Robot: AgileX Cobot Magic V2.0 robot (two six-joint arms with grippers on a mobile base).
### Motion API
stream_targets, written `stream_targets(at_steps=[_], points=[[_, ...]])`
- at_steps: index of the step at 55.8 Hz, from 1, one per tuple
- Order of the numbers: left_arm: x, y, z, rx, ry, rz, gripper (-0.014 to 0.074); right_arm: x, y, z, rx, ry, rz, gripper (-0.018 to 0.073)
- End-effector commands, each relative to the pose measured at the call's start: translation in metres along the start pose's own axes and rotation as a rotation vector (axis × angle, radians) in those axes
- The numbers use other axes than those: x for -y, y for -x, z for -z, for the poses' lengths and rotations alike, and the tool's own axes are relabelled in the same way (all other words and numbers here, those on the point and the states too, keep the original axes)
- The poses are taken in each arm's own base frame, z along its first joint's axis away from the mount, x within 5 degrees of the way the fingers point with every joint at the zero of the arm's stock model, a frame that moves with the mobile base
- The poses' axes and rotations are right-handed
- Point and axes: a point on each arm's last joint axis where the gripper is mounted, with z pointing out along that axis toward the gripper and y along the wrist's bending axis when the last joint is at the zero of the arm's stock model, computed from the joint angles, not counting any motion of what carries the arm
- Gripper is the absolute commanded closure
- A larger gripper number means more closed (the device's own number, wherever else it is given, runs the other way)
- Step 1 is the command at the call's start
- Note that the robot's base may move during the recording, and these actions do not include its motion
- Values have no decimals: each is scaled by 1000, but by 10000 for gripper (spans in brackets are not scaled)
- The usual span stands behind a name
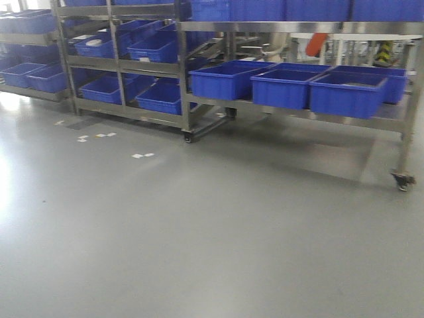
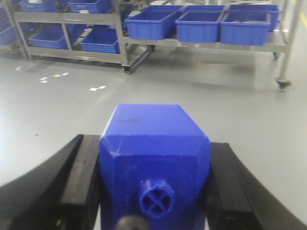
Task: Pick and sort blue part to right shelf
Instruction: 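Drive the base away from the table holding both parts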
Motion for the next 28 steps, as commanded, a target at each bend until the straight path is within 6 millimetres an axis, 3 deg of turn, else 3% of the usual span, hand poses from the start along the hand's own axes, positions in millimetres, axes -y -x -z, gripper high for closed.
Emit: stream_targets(at_steps=[1, 28], points=[[1, 16, 2, 99, -20, 7, 265, 0, 16, 4, 117, 5, 25, 393], [1, 16, 2, 99, -20, 7, 265, 0, 16, 4, 117, 5, 25, 393]])
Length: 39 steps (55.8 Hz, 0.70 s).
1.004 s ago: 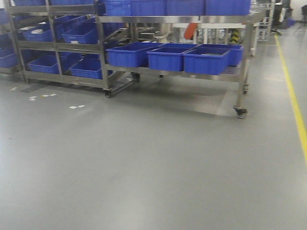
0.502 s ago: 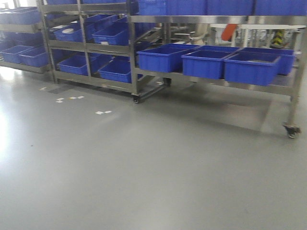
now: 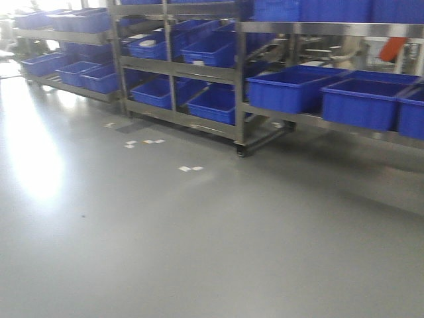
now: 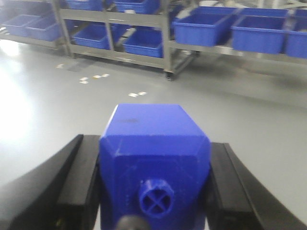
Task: Pick and sort blue part to right shelf
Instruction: 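Drive the base away from the table holding both parts, then drive the base to the shelf rack of blue bins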
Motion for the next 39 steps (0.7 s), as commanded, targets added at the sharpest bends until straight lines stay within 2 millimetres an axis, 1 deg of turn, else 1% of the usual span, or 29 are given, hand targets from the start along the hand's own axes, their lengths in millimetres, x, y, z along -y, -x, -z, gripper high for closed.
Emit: stream_targets(at_steps=[1, 39], points=[[1, 16, 2, 99, -20, 7, 265, 0, 16, 4, 117, 5, 25, 393], [1, 16, 2, 99, -20, 7, 265, 0, 16, 4, 117, 5, 25, 393]])
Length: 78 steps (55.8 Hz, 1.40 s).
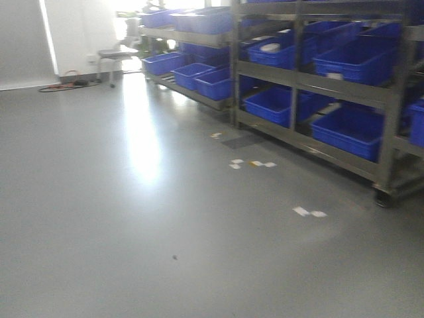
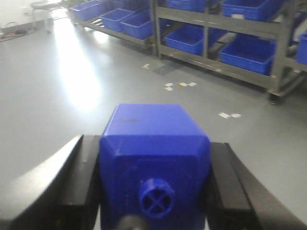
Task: Pick and sort blue part to right shelf
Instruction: 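Drive the base to the shelf rack of blue bins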
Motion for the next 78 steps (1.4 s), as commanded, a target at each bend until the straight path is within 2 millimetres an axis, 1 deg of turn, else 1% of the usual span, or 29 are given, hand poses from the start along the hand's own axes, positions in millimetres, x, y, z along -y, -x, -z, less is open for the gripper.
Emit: stream_targets(at_steps=[1, 78], points=[[1, 16, 2, 97, -19, 7, 265, 0, 16, 4, 117, 5, 25, 393], [1, 16, 2, 97, -19, 7, 265, 0, 16, 4, 117, 5, 25, 393]])
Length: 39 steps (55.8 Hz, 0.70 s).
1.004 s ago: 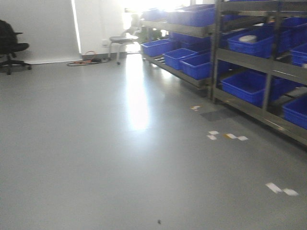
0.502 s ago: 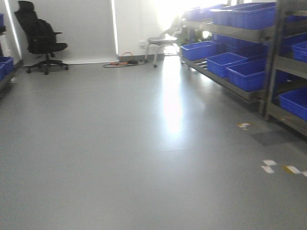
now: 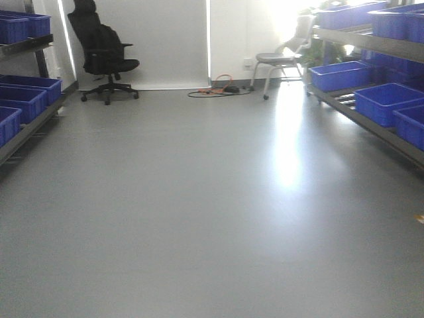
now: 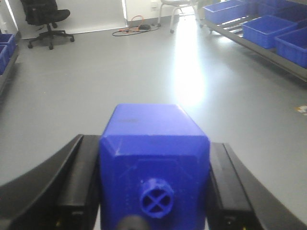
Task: Pick and sort blue part to right shelf
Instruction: 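Drive the base to the shelf rack of blue bins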
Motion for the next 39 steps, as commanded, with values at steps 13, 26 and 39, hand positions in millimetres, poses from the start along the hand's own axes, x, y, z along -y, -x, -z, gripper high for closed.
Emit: stream_targets(at_steps=[13, 26, 39], points=[[1, 16, 2, 97, -19, 7, 265, 0, 16, 4, 117, 5, 25, 393], [1, 16, 2, 97, -19, 7, 265, 0, 16, 4, 117, 5, 25, 393], [1, 16, 2, 97, -19, 7, 265, 0, 16, 4, 117, 5, 25, 393]])
